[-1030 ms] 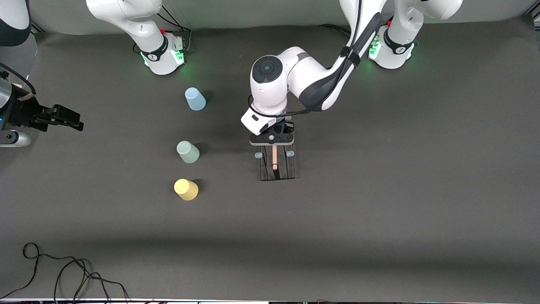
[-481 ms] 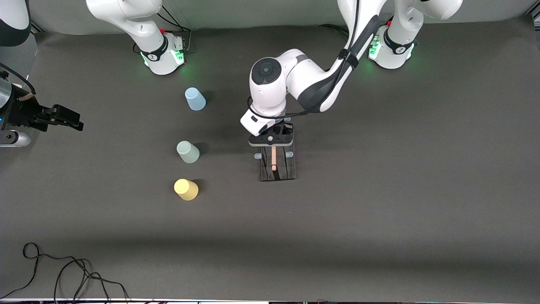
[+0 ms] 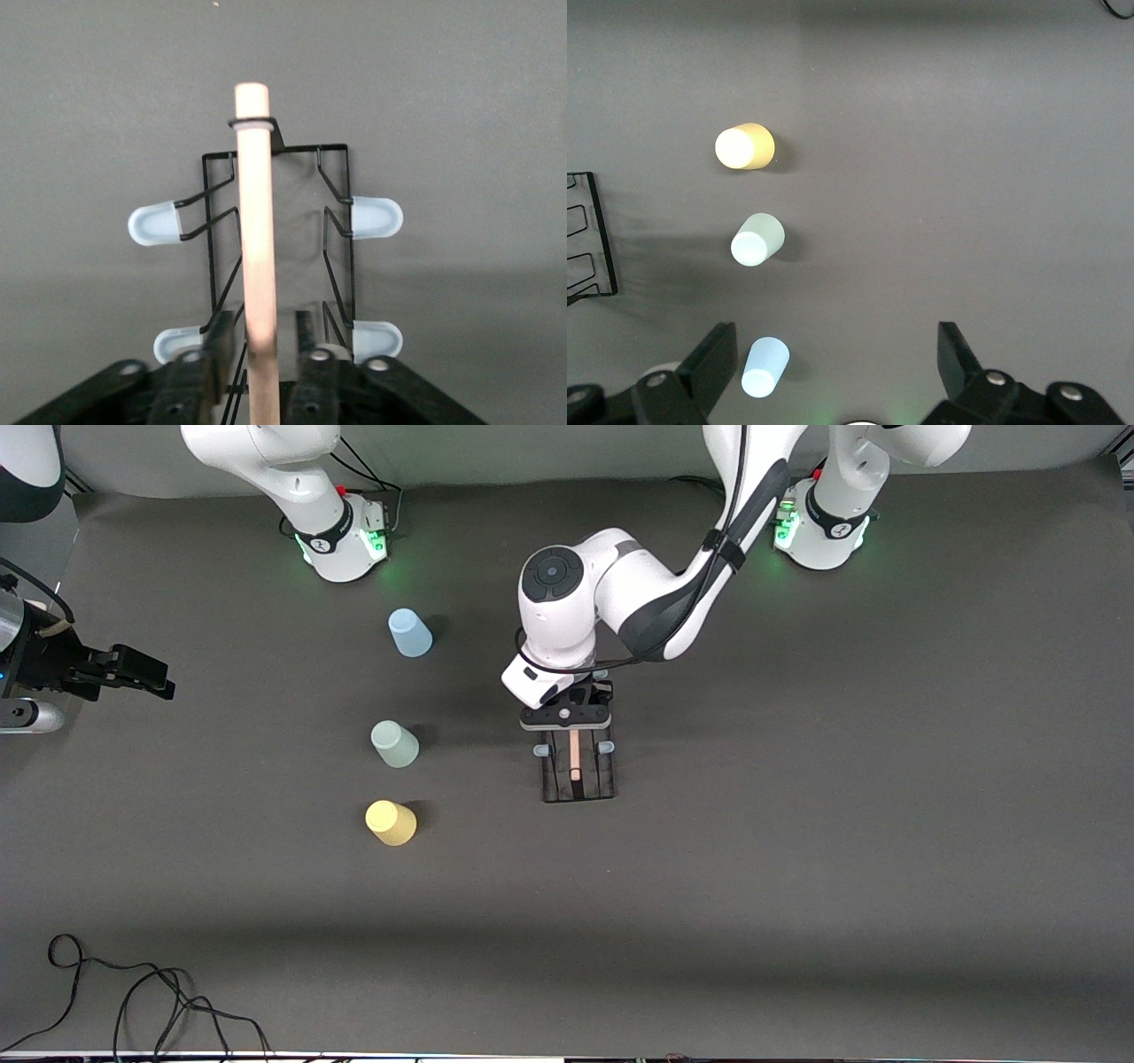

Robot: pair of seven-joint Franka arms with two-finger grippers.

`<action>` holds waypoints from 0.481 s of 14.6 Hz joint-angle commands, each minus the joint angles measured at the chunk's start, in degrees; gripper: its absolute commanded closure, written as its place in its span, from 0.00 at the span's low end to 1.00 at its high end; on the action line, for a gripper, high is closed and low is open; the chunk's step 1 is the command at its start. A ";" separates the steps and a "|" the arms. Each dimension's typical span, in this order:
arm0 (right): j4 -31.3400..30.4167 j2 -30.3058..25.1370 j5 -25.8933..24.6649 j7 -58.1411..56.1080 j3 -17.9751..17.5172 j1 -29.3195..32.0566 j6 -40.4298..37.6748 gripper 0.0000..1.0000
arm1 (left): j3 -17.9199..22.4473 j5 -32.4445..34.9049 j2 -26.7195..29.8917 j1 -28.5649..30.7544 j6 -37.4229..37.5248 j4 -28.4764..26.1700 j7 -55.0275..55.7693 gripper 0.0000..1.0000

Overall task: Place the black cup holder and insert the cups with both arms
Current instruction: 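Lower the black rack onto the table middle with the left gripper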

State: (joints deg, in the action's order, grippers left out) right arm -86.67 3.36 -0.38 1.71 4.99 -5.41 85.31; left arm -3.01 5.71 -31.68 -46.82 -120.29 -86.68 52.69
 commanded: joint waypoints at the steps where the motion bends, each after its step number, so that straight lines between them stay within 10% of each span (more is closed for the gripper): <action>1: 1.07 0.42 -0.32 -0.83 0.02 0.32 -0.94 0.00 | 0.55 1.67 1.09 -0.37 0.32 0.63 1.54 0.03; 7: 0.54 0.24 -0.32 -0.83 0.02 0.23 -1.02 0.00 | 0.64 0.79 5.92 5.76 10.05 5.99 -1.52 0.00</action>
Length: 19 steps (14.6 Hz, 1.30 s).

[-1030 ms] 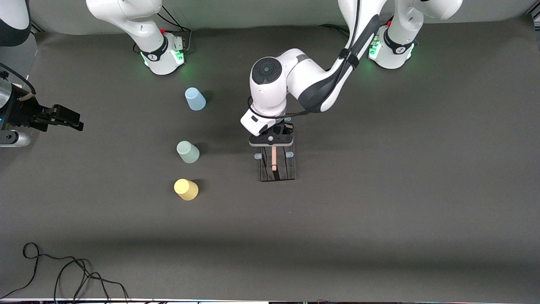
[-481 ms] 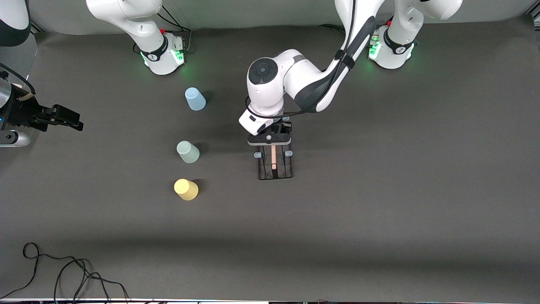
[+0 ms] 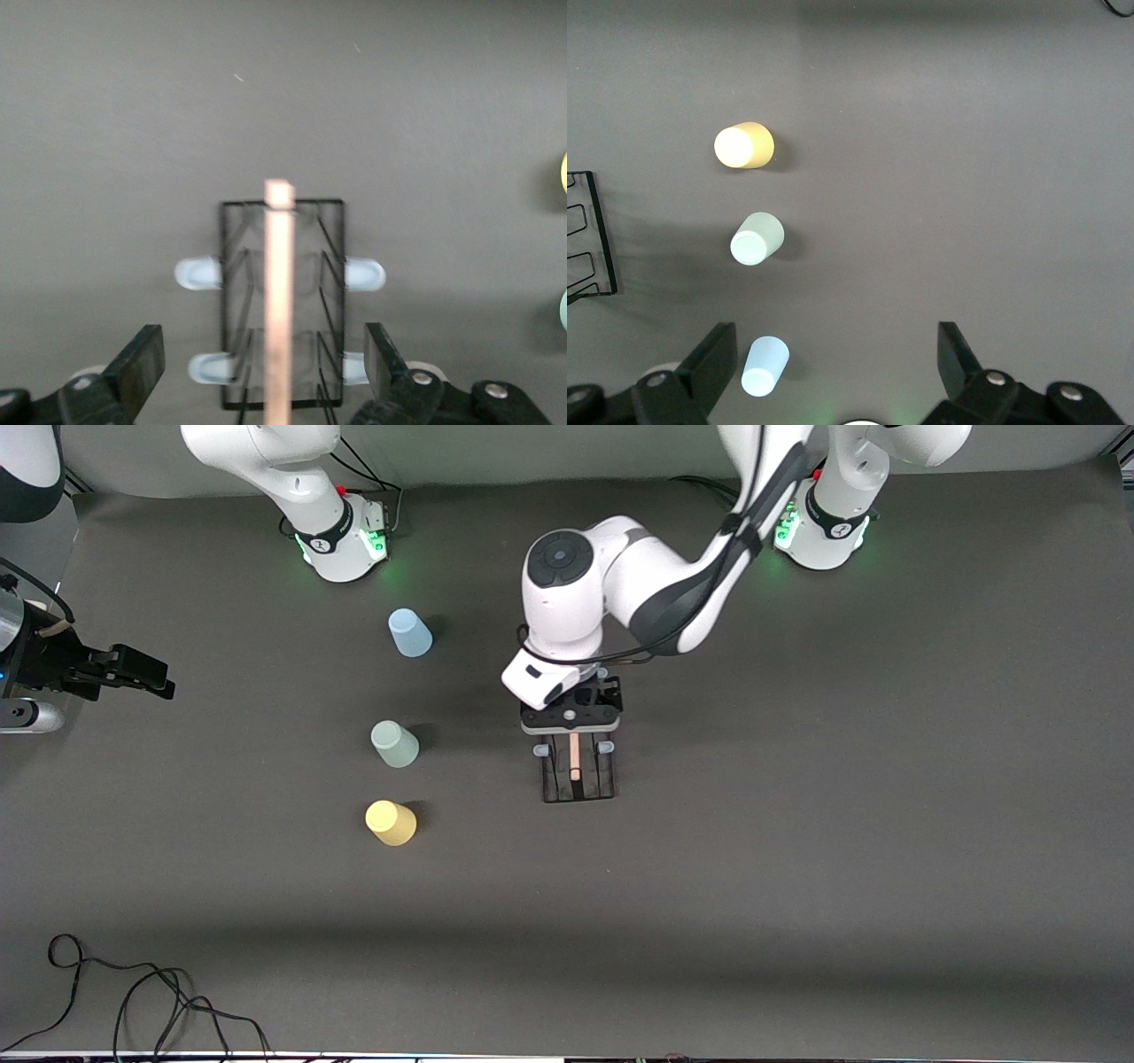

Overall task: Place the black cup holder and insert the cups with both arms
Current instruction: 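Open the left gripper and lift it away from the rack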

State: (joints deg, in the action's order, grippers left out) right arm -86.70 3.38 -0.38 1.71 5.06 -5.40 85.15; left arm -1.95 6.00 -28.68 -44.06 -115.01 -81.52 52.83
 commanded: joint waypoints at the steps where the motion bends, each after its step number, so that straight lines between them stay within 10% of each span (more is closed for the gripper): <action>1: -0.22 -0.04 -0.24 -0.74 -0.05 0.21 -0.78 0.00 | -0.42 0.41 4.49 5.28 7.49 0.49 -5.68 0.00; 8: -4.86 -0.57 0.47 8.91 -0.75 -4.88 2.54 0.00 | -0.16 -3.90 15.13 22.51 22.88 -2.32 -32.84 0.03; 19: -44.07 -9.10 8.10 14.29 -0.31 -9.63 39.54 0.00 | -0.07 -3.02 26.57 39.57 22.64 -13.14 -49.48 0.04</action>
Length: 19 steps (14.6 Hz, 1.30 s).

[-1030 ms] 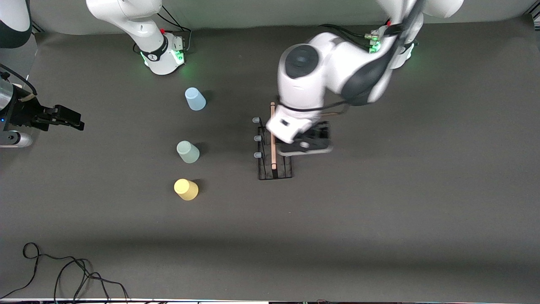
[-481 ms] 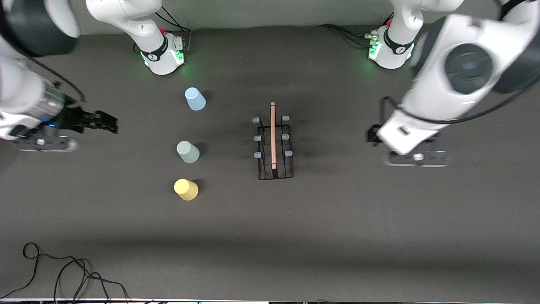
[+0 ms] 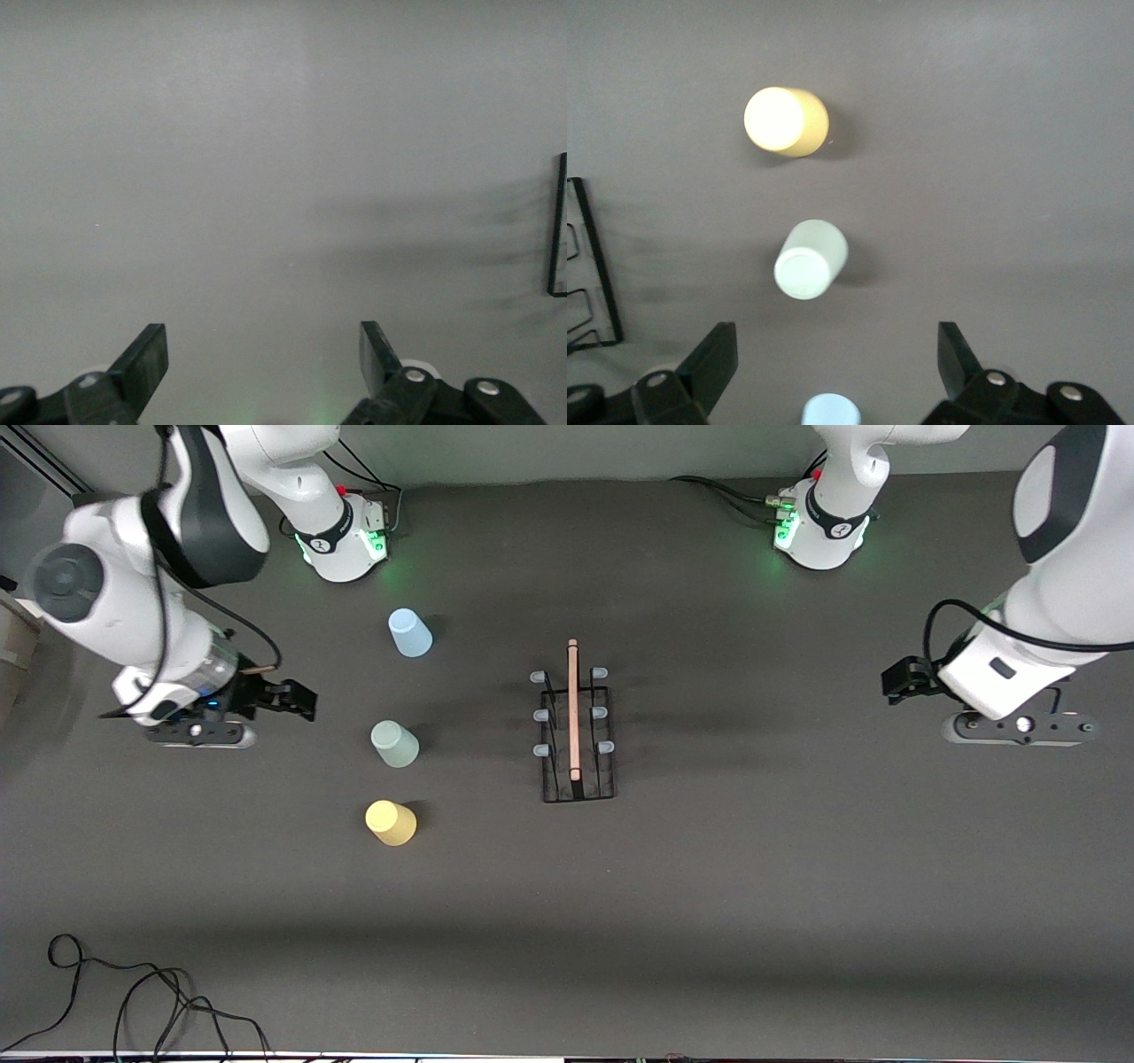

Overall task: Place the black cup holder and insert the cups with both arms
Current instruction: 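Reach the right gripper down to the pale green cup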

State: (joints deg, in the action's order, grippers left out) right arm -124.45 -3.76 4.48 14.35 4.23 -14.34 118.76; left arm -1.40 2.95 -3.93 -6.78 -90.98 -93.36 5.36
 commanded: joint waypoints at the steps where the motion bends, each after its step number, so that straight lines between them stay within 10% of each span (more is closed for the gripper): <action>1: -7.29 -0.99 3.60 1.64 0.52 -0.69 7.34 0.00 | -0.62 -0.13 1.82 2.91 -1.48 -0.51 -3.50 0.04; 17: -13.18 18.79 3.78 8.49 0.43 -8.95 34.07 0.01 | 0.08 -0.84 0.94 6.43 -1.92 0.55 -12.39 0.04; 19: -13.10 19.06 3.70 9.38 0.43 -9.83 34.61 0.35 | 0.35 -0.92 1.03 6.34 -2.19 0.55 -11.43 0.04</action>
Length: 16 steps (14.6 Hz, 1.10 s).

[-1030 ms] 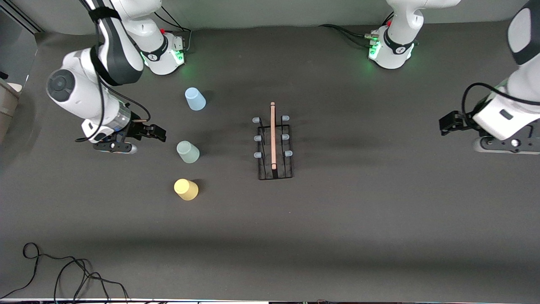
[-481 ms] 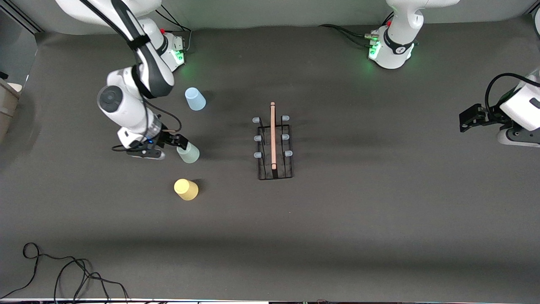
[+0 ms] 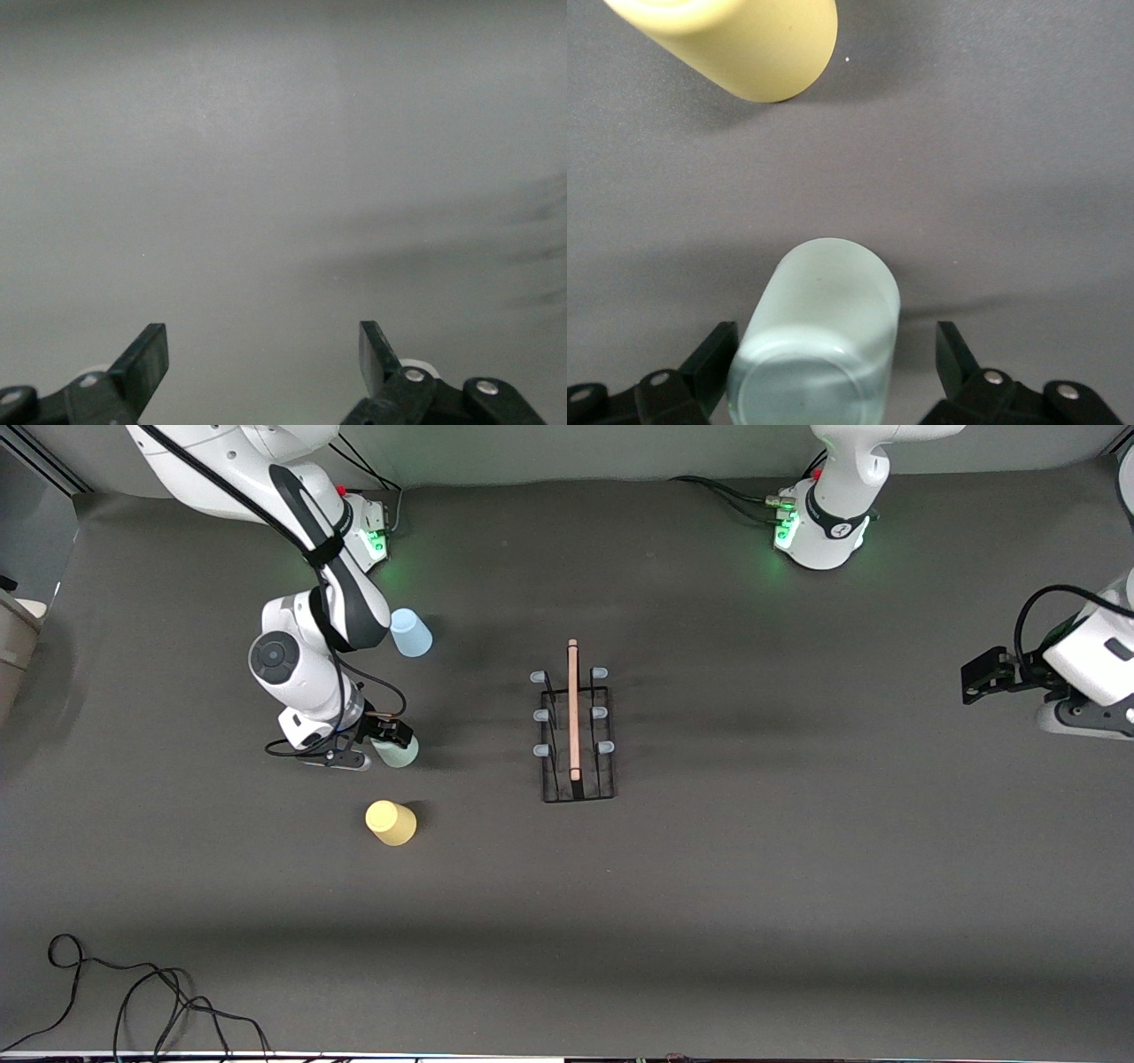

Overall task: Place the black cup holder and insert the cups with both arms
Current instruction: 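Grasp the pale green cup and carry it to the rack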

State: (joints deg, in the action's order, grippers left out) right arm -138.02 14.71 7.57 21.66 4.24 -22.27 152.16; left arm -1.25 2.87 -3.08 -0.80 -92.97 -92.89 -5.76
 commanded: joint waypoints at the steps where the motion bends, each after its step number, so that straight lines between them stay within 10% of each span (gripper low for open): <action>1: 0.55 0.32 0.69 2.07 0.42 -1.90 0.95 0.58 | 0.19 -1.11 0.09 0.45 -0.19 0.17 -0.31 0.04; 4: 0.90 -2.22 0.61 2.34 0.42 -1.99 -1.76 1.00 | 1.95 -4.19 0.18 1.67 -0.11 0.17 -1.18 0.08; 10: 6.86 -11.80 0.61 8.91 0.16 -4.35 -21.86 1.00 | 2.04 -1.74 0.88 1.94 0.60 -0.71 -1.19 0.06; 16: 17.07 -10.06 0.70 29.11 0.07 -16.12 -29.11 1.00 | 2.13 -1.47 0.27 2.12 0.25 -0.36 0.92 0.01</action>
State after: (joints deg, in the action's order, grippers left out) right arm -124.43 2.13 7.70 43.88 3.97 -34.11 124.13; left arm 0.92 0.81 -3.20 1.13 -92.84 -92.99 -5.72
